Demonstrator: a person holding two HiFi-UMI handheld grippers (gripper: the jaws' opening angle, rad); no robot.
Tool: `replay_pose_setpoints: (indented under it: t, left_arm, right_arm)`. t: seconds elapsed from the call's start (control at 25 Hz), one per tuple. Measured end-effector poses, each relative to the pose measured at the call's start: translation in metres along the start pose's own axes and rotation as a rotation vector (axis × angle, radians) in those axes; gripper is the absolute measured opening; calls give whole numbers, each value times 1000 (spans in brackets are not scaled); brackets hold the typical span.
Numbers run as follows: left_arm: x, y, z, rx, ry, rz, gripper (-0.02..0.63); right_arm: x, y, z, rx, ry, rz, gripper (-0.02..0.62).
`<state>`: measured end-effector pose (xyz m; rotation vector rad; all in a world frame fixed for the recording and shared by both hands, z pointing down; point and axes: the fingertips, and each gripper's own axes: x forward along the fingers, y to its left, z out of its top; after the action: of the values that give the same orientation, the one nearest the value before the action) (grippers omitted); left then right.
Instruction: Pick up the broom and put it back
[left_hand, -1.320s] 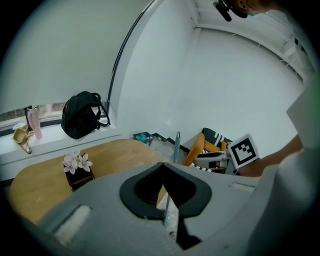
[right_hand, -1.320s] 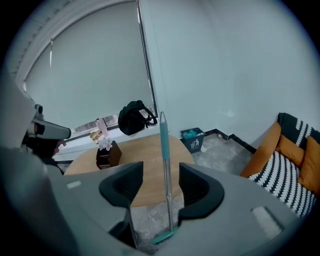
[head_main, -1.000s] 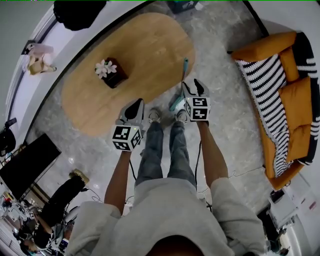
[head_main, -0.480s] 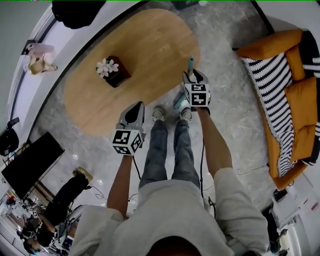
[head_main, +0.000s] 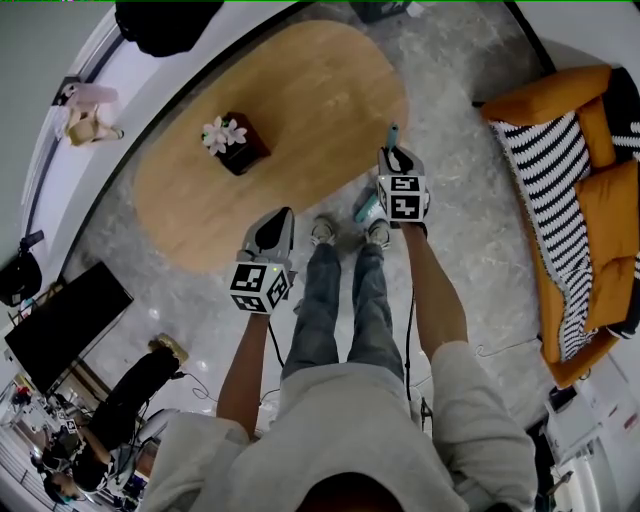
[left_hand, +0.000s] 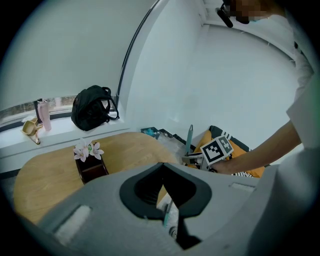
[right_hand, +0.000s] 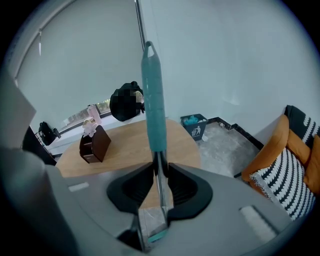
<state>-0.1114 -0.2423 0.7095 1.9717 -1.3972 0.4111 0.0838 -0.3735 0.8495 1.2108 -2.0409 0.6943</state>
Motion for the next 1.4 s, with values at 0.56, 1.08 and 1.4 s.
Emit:
replay_pose_setpoints:
  t: [0.56,1.08,1.4]
  left_arm:
    - [-1,-34,6,38,-17,-42,3]
    - [-26,-83,25,85,-73,-68,3]
    - [-50,-108,87,135,-183,-58,3]
  right_arm:
    - [-94,3,-48,-19,-55,-45,83]
    - [-203,15,-24,-62,-188,3,83]
    - [-271,10,55,-136,-345,-21,83]
